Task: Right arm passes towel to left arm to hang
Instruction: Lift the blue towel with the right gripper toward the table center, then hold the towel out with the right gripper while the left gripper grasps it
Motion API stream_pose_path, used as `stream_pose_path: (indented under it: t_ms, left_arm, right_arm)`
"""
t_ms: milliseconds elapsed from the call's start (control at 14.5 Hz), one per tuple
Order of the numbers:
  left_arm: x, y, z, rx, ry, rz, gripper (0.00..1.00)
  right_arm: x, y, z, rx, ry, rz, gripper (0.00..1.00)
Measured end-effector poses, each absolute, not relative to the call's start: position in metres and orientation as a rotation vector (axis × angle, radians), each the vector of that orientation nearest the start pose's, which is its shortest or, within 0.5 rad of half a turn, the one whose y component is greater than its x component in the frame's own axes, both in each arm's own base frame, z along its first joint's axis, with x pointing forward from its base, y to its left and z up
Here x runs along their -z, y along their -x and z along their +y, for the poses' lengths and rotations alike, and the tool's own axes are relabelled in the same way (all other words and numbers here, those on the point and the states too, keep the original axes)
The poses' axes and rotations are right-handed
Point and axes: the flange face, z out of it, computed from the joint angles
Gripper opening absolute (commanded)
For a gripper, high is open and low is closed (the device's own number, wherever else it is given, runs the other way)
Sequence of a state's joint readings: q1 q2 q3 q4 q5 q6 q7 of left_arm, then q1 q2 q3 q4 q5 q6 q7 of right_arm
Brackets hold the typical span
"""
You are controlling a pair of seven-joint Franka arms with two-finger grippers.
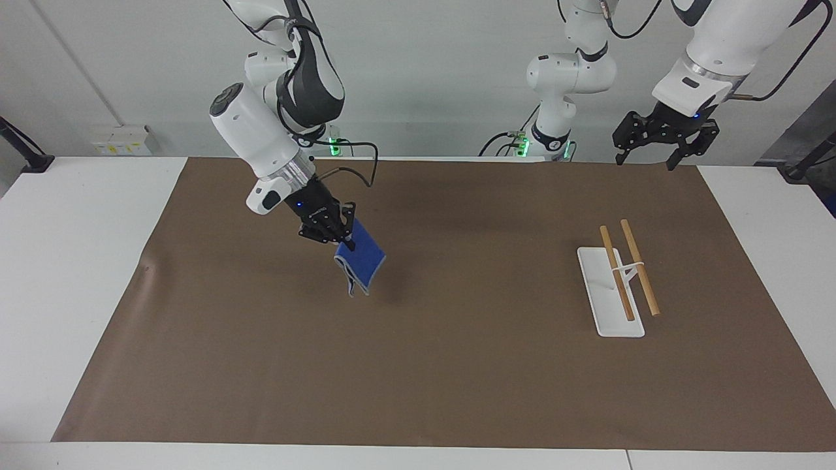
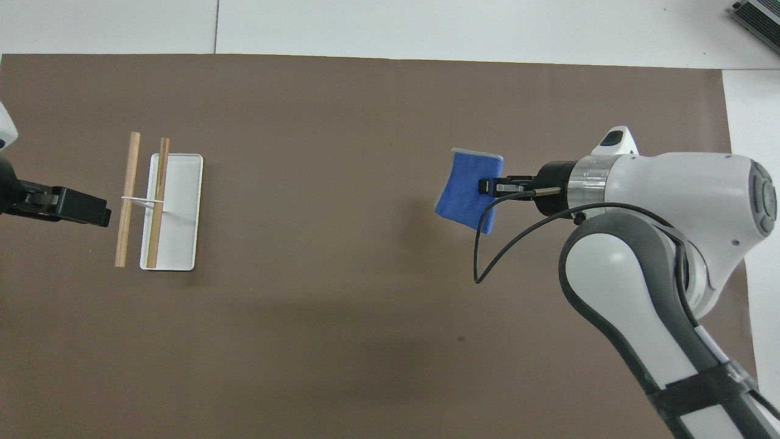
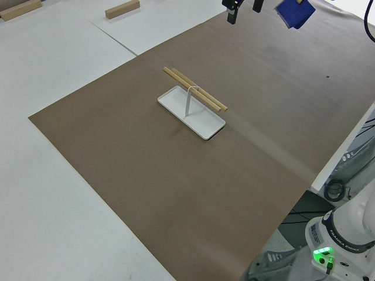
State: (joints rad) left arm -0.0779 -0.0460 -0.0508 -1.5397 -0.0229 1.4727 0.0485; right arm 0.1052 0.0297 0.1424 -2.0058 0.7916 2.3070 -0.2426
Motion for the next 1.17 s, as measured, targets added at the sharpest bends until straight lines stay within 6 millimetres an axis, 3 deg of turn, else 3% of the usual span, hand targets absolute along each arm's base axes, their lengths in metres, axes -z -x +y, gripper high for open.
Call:
stream_pose_path:
  t_ms: [345, 691, 898, 1175]
  left_arm:
    - [-0.655, -0.525, -0.072, -0.035, 3.148, 0.283, 1.0]
    - [-0.653, -0.517, -0.108, -0.048, 3.139, 0.349, 1.0]
    - [-0.653, -0.521, -0.111, 0.0, 3.175, 0.199, 1.0]
    - [-0.642, -0.526, -0.136, 0.084, 3.32, -0.132, 1.0]
  right_arm:
    - [-0.483, -0.556, 0.179, 0.14, 2.133, 0.121, 0.0]
    - [-0.488, -0.554, 0.187, 0.069, 1.853, 0.284, 0.0]
    - [-0.49, -0.553, 0.191, 0.054, 1.733, 0.328, 0.0]
    - [-0.479, -0.544, 0.199, 0.02, 1.646, 0.287, 0.0]
